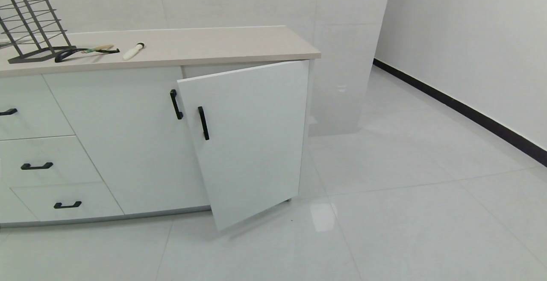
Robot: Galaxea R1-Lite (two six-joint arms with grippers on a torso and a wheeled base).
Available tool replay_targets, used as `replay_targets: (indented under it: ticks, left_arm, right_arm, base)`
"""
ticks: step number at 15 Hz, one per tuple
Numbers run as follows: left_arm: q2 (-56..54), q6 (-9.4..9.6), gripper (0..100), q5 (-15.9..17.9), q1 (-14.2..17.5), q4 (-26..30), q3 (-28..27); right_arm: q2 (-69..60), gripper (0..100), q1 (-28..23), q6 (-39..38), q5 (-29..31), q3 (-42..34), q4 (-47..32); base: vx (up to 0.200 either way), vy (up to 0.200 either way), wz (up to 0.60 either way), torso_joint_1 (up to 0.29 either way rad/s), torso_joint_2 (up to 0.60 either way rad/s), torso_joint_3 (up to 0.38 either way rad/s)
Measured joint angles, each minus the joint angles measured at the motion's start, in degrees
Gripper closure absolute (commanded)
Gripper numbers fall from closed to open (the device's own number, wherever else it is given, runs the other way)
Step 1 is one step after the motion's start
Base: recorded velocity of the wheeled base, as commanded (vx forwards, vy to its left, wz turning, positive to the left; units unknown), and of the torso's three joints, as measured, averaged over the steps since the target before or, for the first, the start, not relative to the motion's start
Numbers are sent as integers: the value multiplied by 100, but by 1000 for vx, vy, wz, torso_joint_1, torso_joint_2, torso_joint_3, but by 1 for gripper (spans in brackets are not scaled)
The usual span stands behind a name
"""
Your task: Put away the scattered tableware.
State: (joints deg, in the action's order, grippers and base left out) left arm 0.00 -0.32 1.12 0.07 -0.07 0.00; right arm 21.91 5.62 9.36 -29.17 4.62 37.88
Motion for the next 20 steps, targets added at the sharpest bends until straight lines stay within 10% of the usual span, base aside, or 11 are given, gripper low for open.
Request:
replay_targets:
  ticks: [3, 6, 20]
  left_arm:
    - [0, 21, 0, 2, 0, 2, 0]
    - [0, 39, 0, 7, 0, 7, 0]
    - [0, 41, 0, 0, 2, 7, 0]
  right_arm:
    - [-1493, 100, -422, -12, 411, -297, -2007]
    - [-2013, 100, -538, -575, 2491, -418, -3697]
    - [-2206, 100, -572, -974, 2938, -444, -3834]
  base:
    - [0, 67, 0, 1, 1, 2]
    - [67, 200, 0, 2, 2, -2]
    - [186, 114, 257, 2, 2, 3]
